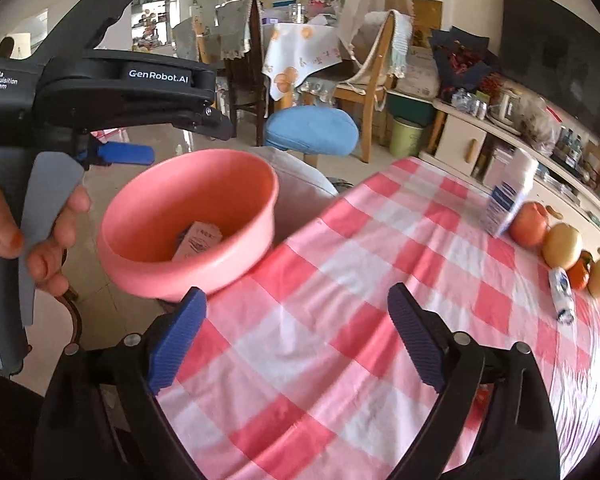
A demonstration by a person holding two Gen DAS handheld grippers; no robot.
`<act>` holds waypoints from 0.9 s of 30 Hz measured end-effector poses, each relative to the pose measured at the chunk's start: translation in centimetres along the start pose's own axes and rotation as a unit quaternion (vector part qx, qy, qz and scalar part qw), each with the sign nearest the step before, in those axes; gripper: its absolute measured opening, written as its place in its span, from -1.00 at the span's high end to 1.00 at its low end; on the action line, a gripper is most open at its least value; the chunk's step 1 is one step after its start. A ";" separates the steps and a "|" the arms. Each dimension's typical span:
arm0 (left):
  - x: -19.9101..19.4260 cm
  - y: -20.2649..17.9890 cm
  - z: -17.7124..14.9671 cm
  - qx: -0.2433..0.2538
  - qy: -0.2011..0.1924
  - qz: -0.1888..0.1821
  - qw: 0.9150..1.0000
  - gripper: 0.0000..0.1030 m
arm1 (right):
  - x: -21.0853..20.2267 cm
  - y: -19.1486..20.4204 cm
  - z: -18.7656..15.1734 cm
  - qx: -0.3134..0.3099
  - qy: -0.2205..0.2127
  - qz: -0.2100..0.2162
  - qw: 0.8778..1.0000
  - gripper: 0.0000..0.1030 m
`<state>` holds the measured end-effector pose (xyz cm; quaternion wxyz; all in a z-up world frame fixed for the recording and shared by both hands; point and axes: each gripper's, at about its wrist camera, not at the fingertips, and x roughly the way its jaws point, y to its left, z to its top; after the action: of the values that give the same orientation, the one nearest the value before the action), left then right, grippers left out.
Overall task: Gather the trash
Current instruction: 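Move both open tools back over the small red packet and yogurt bottle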
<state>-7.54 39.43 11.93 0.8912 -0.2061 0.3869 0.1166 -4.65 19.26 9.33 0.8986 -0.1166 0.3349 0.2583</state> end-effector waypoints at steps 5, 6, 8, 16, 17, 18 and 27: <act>-0.3 -3.2 -0.3 0.049 -0.006 -0.007 0.999 -0.75 | -1.5 -1.8 -1.0 0.012 -0.007 -0.009 1.000 -0.88; -0.4 -3.9 -0.5 0.057 -0.008 -0.010 0.998 -0.75 | -1.7 -2.0 -1.2 0.013 -0.008 -0.010 1.000 -0.89; -0.5 -4.9 -0.7 0.069 -0.008 -0.016 0.997 -0.75 | -2.6 -2.8 -1.7 0.017 -0.014 -0.016 1.000 -0.92; -0.4 -10.1 -2.6 0.142 -0.007 -0.005 0.990 -0.75 | -4.3 -5.9 -3.6 0.038 -0.008 -0.033 0.999 -0.92; -0.4 -10.9 -2.9 0.153 -0.008 0.002 0.988 -0.75 | -4.5 -6.3 -3.8 0.043 -0.007 -0.034 0.998 -0.92; -0.4 -11.6 -3.1 0.163 -0.009 0.007 0.987 -0.75 | -4.7 -6.8 -3.9 0.048 -0.006 -0.035 0.998 -0.92; -0.8 -17.3 -5.4 0.252 -0.036 0.055 0.965 -0.75 | -6.7 -10.4 -5.2 0.082 -0.009 -0.060 0.995 -0.92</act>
<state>-5.17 21.57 14.04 0.9199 0.0515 0.3822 0.0715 -6.12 6.01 10.27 0.9221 -0.0601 0.3388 0.1768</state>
